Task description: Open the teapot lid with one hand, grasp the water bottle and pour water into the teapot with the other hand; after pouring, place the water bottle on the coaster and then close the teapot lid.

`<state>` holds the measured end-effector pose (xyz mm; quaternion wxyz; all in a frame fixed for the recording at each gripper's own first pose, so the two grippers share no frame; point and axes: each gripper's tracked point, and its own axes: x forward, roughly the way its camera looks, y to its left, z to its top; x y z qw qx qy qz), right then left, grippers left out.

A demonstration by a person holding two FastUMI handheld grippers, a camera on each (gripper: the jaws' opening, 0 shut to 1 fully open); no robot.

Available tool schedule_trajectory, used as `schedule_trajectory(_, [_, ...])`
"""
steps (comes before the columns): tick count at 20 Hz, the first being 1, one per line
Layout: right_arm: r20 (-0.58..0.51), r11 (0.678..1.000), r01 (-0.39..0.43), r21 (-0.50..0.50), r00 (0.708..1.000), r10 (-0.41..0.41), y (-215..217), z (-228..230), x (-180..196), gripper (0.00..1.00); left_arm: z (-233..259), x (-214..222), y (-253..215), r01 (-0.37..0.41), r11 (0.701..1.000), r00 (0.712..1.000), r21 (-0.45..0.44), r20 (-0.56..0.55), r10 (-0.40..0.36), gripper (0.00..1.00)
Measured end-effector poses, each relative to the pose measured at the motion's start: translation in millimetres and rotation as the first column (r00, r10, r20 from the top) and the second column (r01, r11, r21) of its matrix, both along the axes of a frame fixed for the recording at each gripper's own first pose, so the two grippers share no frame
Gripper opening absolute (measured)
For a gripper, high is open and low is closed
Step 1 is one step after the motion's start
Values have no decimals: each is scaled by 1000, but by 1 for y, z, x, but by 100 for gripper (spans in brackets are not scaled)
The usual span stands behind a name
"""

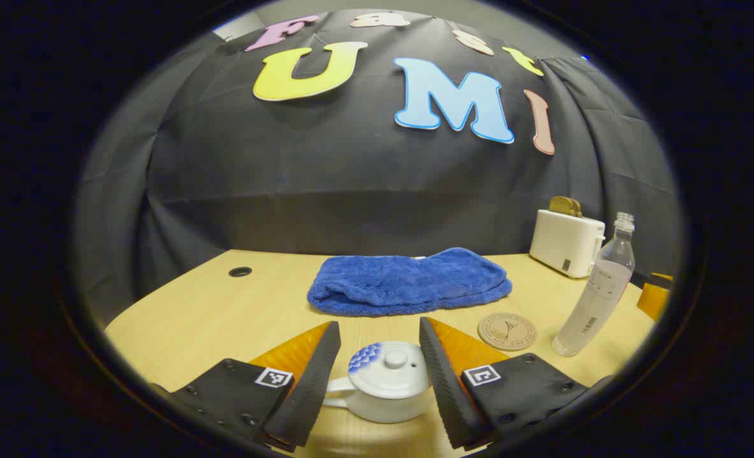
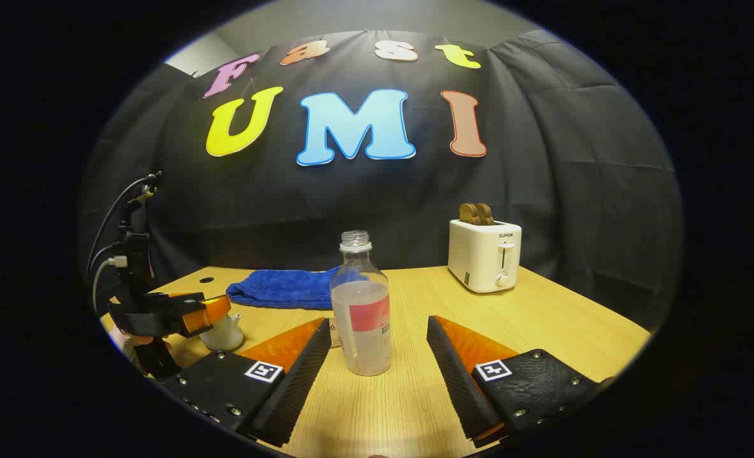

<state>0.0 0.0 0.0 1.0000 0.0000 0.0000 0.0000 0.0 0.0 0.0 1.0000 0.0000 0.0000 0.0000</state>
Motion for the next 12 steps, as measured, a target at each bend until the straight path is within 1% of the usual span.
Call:
schedule_trajectory(2, [-7, 1000, 4, 8, 1000, -4, -3, -3, 1, 94, -3, 1, 0, 0, 1000, 1000, 6, -4, 0, 84])
schedule_trajectory(3, [-10, 1000, 5, 14, 1000, -5, -4, -5, 1, 94, -4, 2, -5, 25, 1000, 1000, -8, -3, -25, 84])
schedule_trajectory(4, [-14, 1000, 7, 19, 1000, -6, -4, -6, 1, 94, 0, 3, -5, 20, 1000, 1000, -15, 4, -20, 77])
schedule_trajectory(6, [-15, 1000, 12, 25, 1000, -11, -7, -8, 0, 95, -1, 2, -6, 25, 1000, 1000, 6, -1, -25, 63])
schedule_trajectory(8, [-17, 1000, 14, 26, 1000, -13, -9, -9, 0, 95, 5, 2, -4, 17, 1000, 1000, 19, 17, -17, 51])
schedule_trajectory(10, [-17, 1000, 14, 26, 1000, -13, -9, -10, -1, 95, 3, 3, -5, 23, 999, 1000, 37, 6, -23, 39])
schedule_trajectory(12, [-20, 1000, 14, 26, 1000, -13, -9, -11, -1, 94, 3, 5, -5, 25, 998, 1000, 57, -1, -25, 39])
